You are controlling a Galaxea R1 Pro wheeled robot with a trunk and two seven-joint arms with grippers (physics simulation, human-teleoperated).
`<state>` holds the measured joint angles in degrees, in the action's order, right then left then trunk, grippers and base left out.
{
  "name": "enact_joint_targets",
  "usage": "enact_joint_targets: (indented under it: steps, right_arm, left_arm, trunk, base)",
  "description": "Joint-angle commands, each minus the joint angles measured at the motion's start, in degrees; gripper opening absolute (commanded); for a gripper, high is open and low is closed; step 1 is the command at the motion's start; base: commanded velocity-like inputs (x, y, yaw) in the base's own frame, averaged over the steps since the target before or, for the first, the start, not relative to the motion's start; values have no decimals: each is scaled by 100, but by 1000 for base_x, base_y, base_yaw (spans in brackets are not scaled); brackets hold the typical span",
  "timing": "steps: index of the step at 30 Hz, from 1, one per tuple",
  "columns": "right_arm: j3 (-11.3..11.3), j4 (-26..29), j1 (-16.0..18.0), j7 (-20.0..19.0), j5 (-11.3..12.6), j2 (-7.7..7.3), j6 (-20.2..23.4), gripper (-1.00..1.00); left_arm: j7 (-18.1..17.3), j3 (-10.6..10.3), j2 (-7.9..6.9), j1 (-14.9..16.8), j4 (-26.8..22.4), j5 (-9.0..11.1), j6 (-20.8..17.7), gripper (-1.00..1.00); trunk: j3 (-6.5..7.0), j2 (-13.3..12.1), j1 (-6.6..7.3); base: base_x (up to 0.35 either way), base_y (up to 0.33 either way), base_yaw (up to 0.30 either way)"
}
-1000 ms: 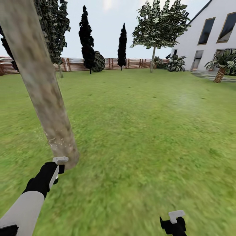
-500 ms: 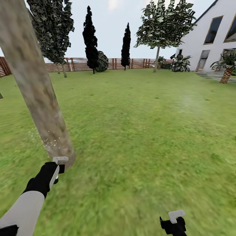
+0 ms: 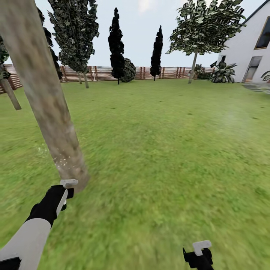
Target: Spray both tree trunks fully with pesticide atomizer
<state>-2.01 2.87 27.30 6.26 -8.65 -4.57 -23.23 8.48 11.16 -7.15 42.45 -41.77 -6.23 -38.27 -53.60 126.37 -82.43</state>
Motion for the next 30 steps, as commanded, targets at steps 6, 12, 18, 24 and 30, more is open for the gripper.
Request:
enact_joint_targets:
  steps: [6,12,18,24,30]
  right_arm:
    - [-18,-5,4,50,-58,0,-6,100]
    - [-18,-5,4,51,-58,0,-6,100]
    - [-18,-5,4,48,-58,0,-6,100]
    - [-18,-5,4,49,-58,0,-6,100]
    - [-18,-5,4,50,-58,-2,-6,100]
  left_arm:
    - [-37,-2,3,4,-7,-63,-31,-100]
    - [-33,8,3,2,-8,-54,-23,-100]
    - [-26,36,-11,3,-22,-61,2,-100]
    - [-91,20,-68,116,-644,-77,-251,-100]
    - [-126,0,-478,526,-718,-55,-776,-100]
  trunk:
    - [-5,2,-2]
    - [-5,2,-2]
    - [-5,2,-2]
    - [-5,2,-2]
    - [-5,2,-2]
  base:
    - [309,-83,2]
    - [313,-76,158]
    - [243,-125,272]
    - [18,-76,275]
    - [0,-1,149]
